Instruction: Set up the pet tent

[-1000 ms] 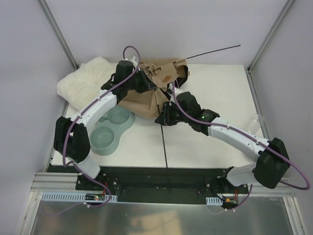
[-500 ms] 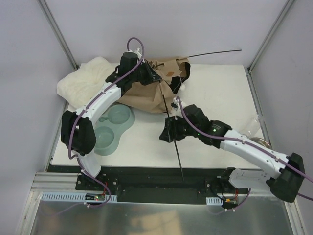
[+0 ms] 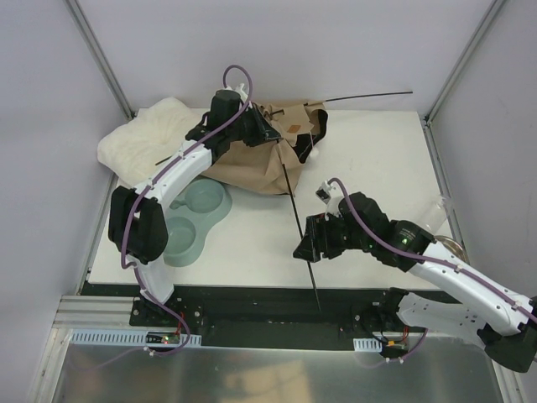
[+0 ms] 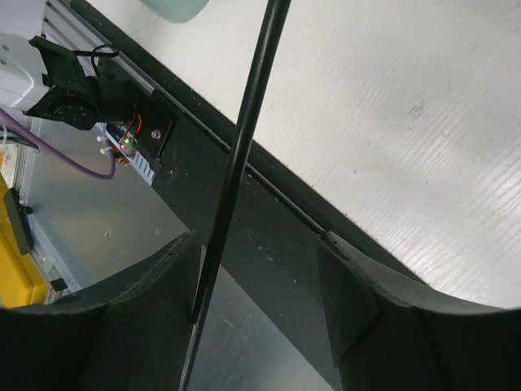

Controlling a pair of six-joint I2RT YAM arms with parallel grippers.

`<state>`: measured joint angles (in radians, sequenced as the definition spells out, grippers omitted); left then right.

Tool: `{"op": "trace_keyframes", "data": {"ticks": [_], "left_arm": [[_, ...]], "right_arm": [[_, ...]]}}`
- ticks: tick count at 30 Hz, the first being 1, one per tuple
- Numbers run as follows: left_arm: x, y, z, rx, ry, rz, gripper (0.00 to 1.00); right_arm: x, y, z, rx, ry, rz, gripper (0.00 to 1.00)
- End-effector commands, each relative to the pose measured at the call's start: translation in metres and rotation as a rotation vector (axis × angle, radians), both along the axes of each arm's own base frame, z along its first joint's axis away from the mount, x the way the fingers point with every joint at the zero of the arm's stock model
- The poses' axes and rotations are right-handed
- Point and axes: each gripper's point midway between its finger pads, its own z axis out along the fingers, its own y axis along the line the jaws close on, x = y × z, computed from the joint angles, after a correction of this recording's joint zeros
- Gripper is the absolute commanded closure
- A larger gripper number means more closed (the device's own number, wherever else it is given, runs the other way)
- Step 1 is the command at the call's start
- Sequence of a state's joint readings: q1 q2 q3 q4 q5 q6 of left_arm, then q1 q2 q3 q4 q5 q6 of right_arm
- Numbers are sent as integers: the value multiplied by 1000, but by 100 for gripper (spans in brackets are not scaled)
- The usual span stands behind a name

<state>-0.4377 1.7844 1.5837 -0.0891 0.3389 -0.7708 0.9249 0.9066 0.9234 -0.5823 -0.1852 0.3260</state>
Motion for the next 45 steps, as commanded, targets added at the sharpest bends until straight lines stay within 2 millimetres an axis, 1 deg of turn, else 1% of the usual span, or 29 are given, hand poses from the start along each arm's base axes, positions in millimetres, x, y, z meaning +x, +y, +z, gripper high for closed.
{"op": "trace_keyframes", "data": {"ticks": [1,2,6,8,10,11,12,15,17,18,19,20,21,22,24,26,29,32,35,38,40,42,43,44,45], "left_arm": [[34,15,26,22,-155,81,100],[34,15,26,21,-153,85,100],[35,14,26,18,-151,83,100],[35,14,26,17,-150,83,100],[35,14,26,16,-150,79,100],[35,13,26,17,-152,75,100],[34,13,27,17,-155,69,100],[31,14,29,24,-168,65,100],[29,18,31,41,-176,74,100],[28,20,32,53,-182,79,96],[26,23,35,58,-193,86,88],[25,26,39,66,-209,91,78],[24,28,43,76,-228,95,65],[23,31,48,81,-241,105,50],[21,36,59,95,-282,107,29],[17,40,66,121,-300,102,1],[11,46,82,137,-341,99,1],[-2,53,102,133,-389,104,1],[-27,61,119,128,-438,86,2],[-58,71,122,106,-469,71,3],[-85,74,102,80,-444,33,4],[-105,75,88,16,-423,33,4],[-112,76,73,-15,-390,35,4],[-123,76,72,-64,-395,40,4],[-128,77,57,-91,-365,48,4]], "right_arm": [[-22,-5,1,11,87,41,39],[-24,-4,0,11,98,48,41],[-33,-4,-2,17,128,87,59],[-37,-2,-2,21,144,114,71],[-39,1,-3,23,161,128,85],[-39,2,-3,24,165,128,96],[-37,3,-2,24,160,117,100],[-24,4,9,43,108,58,100],[-19,7,21,71,90,37,100],[-17,9,26,81,87,31,100],[-16,12,32,93,89,29,100],[-15,15,35,101,98,25,100],[-14,18,38,108,99,25,100],[-13,20,40,114,101,22,100],[-10,22,42,123,102,10,100],[-5,23,43,129,97,-22,100],[-1,29,52,148,93,-19,100],[3,36,58,157,105,-31,100],[6,39,69,179,122,-62,100],[6,43,82,206,150,-81,100],[6,46,89,223,174,-91,100],[6,49,96,241,186,-95,100],[7,52,100,247,194,-98,100],[7,53,103,253,199,-95,100],[8,55,106,258,203,-96,100]]}}
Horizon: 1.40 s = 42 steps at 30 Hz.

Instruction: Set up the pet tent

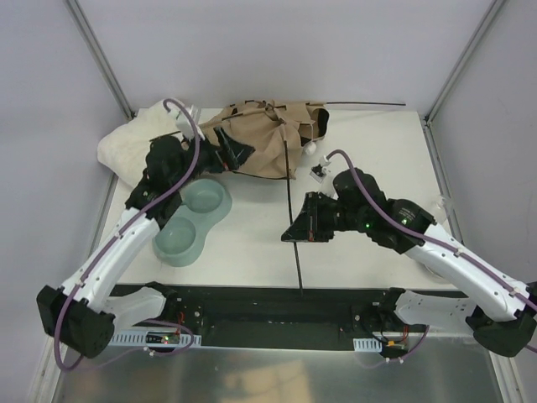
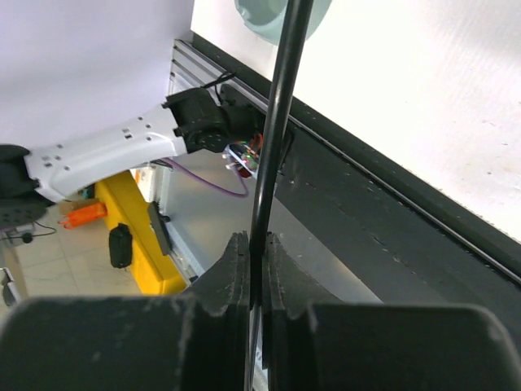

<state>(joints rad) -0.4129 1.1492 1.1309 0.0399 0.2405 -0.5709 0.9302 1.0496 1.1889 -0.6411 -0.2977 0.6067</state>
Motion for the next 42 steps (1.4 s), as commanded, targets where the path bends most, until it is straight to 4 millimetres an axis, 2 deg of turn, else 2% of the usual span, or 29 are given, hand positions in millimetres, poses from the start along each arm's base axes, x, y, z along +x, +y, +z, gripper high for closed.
{"op": "trace_keyframes", "data": {"ticks": [1,3,8,12,16,18,21,27,29,38,42], "left_arm": [[-26,-10,-44,-152,74,-44,4],[-31,-15,-70,-169,120,-53,4],[-30,-44,-102,-93,137,-124,5],[-19,-68,-112,-125,142,-147,5],[-6,-92,-109,-169,66,-148,5],[1,-104,-118,-156,33,-146,6],[9,-112,-117,-146,-50,-122,6],[22,-112,-109,-147,-133,-42,7],[29,-105,-107,-146,-160,19,9],[30,-99,-92,-127,-325,85,16],[37,-93,-89,-120,-338,133,29]], "right_arm": [[14,17,35,89,-23,-36,100],[15,22,41,101,-15,-31,100],[17,30,56,144,3,-33,100],[19,36,72,206,2,-46,100],[23,42,81,245,1,-55,100],[24,45,83,260,8,-58,100],[27,49,89,286,14,-68,100],[29,52,99,339,2,-76,100],[30,51,101,348,-1,-83,100],[34,54,109,404,-9,-105,100],[35,55,107,412,-5,-108,100]]}}
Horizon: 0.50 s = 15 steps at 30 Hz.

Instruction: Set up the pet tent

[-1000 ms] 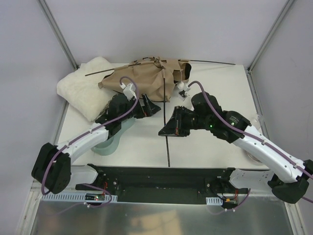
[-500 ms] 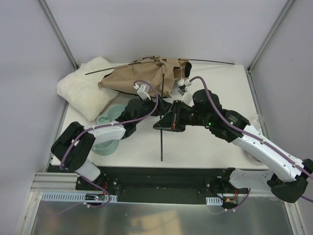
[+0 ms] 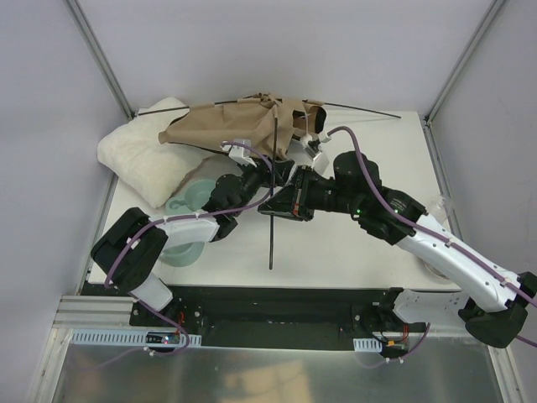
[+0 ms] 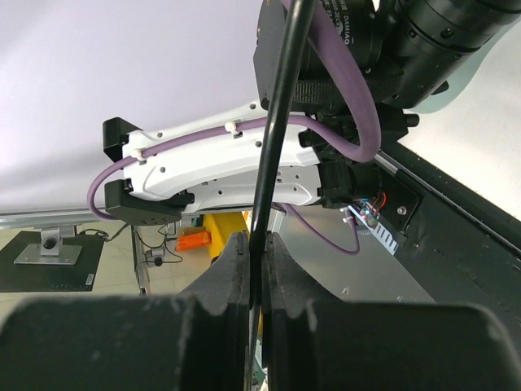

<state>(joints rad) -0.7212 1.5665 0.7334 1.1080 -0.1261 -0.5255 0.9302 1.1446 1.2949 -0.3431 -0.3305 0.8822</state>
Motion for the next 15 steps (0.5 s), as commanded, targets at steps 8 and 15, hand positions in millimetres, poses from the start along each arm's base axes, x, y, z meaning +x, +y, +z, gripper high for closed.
{"op": "trace_keyframes", "data": {"ticks": [8,15], "left_arm": [[8,24,24,-23,-59,139,68],[-2,28,23,28,-44,120,100]], "right_arm": [[9,4,22,80,-74,-28,100],[11,3,26,89,-62,-45,100]]}}
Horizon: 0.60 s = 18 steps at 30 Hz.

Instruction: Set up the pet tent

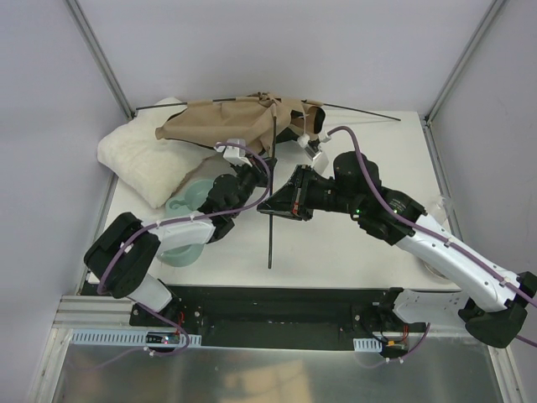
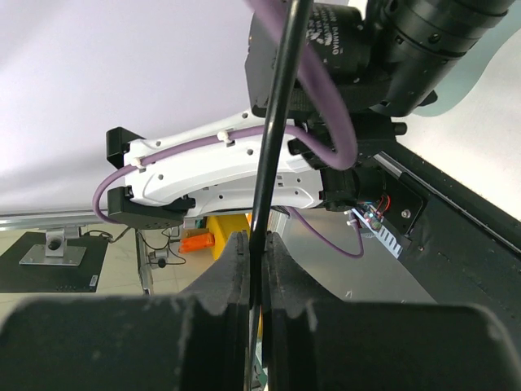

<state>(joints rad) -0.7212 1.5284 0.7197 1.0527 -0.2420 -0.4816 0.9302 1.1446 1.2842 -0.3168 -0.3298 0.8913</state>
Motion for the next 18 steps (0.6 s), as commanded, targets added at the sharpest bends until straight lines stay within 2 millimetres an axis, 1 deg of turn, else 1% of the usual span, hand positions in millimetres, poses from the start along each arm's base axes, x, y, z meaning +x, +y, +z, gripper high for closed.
{"op": "trace_keyframes", "data": {"ticks": [1,3,4,6,8,12,15,18], "left_arm": [[-12,8,27,-13,-52,-4,99],[-16,7,28,6,-50,-23,94],[-18,7,29,14,-49,-30,88],[-21,5,31,28,-48,-49,70],[-21,4,33,42,-49,-54,57],[-18,-2,33,60,-53,-71,49],[-16,-3,34,60,-53,-70,40],[-16,-7,37,68,-73,-86,36]], "right_arm": [[10,1,27,78,-52,-48,100],[10,1,27,83,-39,-54,100],[10,1,28,86,-34,-56,100],[10,2,27,89,-16,-57,100],[10,3,28,97,-5,-58,100],[11,4,32,122,5,-65,100],[11,4,33,130,6,-67,100],[12,4,33,138,12,-71,100]]}}
